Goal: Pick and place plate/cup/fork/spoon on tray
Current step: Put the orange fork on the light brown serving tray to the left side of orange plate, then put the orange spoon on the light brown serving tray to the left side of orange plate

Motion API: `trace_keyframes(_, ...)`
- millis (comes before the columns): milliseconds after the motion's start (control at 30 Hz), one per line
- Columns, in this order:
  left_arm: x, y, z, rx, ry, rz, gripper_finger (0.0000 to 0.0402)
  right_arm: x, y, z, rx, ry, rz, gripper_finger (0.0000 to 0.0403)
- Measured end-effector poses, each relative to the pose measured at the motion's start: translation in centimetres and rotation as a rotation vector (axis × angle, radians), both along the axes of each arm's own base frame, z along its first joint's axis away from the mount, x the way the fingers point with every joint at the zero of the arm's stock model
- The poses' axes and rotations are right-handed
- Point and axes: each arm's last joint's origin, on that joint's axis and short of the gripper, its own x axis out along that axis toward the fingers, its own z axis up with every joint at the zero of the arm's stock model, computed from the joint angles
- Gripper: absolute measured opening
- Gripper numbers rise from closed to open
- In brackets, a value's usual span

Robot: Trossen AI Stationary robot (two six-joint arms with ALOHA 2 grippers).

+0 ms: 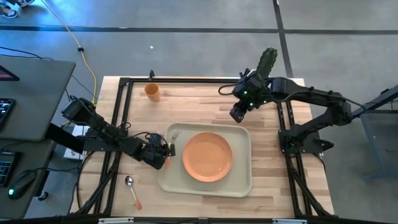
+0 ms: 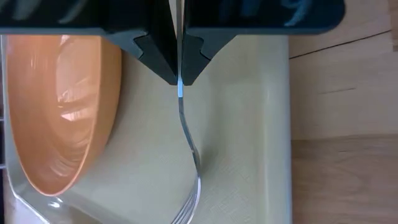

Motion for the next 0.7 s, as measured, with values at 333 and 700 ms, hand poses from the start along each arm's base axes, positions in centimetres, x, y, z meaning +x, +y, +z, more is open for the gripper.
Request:
trace_keyframes(333,-0.2,0.0,-0.2,-0.045,0.048,-0.014,0.0041,0.8,0.6,-1.5,0.078,-0.076,0.019,0.0129)
trace_keyframes(700,-0.6,0.1,0.8,-0.049,0.049,-0.057,0.0086,-0.5,1.0,0.3,0.021,-0.176,-0.047,0.0129)
